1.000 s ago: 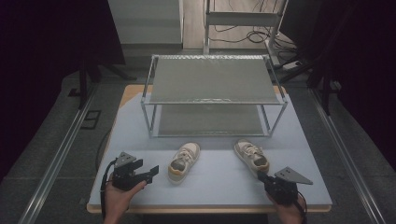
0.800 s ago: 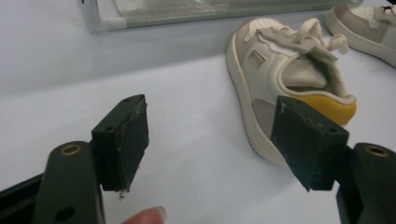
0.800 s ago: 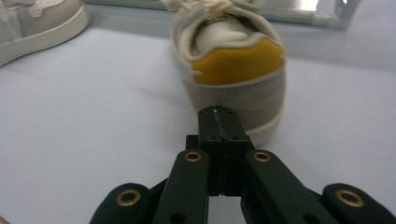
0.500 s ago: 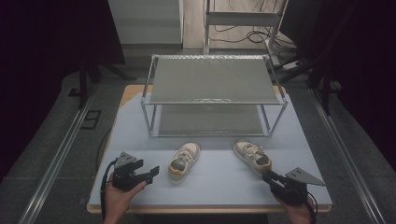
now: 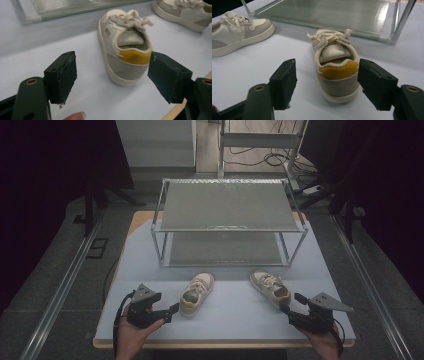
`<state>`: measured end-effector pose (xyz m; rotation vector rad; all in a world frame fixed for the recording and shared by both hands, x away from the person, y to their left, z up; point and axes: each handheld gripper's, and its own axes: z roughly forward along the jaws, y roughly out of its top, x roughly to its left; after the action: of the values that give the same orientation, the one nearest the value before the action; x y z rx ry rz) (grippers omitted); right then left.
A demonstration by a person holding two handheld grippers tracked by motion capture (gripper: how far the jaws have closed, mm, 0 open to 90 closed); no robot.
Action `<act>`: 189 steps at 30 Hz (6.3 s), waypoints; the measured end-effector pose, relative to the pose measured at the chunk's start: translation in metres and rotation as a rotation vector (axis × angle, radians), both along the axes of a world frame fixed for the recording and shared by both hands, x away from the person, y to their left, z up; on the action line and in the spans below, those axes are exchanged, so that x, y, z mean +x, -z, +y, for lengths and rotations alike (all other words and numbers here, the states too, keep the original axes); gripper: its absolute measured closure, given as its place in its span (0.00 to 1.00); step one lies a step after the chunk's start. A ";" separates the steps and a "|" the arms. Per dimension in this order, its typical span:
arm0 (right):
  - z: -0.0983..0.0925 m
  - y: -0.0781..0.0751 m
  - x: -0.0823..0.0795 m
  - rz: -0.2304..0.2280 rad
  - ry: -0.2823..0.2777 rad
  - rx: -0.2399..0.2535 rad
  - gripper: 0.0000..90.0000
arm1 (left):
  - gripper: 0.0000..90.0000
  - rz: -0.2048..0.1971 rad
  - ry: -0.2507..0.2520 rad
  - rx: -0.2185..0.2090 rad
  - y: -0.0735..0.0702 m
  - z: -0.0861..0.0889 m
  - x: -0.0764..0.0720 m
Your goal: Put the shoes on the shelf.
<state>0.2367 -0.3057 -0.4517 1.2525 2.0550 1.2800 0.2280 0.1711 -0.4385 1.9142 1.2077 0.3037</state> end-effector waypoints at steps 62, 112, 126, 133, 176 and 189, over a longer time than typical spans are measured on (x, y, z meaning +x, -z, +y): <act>0.036 0.029 0.077 0.185 -0.008 -0.123 0.31 | 0.33 0.084 0.040 0.146 0.036 -0.063 0.052; 0.051 0.003 0.084 0.133 -0.019 -0.082 0.31 | 0.33 0.020 0.021 0.045 0.012 -0.065 0.084; 0.072 -0.005 0.109 0.131 -0.013 -0.079 0.31 | 0.33 0.019 0.004 0.056 0.009 -0.082 0.116; 0.082 -0.004 0.120 0.133 0.000 -0.080 0.31 | 0.33 0.023 -0.001 0.063 0.008 -0.088 0.125; 0.125 0.002 0.167 0.132 0.048 -0.112 0.31 | 0.33 0.013 -0.037 0.133 0.018 -0.102 0.175; 0.136 0.006 0.182 0.142 0.075 -0.132 0.31 | 0.33 0.021 -0.052 0.146 0.016 -0.108 0.189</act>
<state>0.4189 -0.1696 -0.4578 1.3806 2.1301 1.0311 0.4169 0.0632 -0.4545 2.0175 1.2810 0.4106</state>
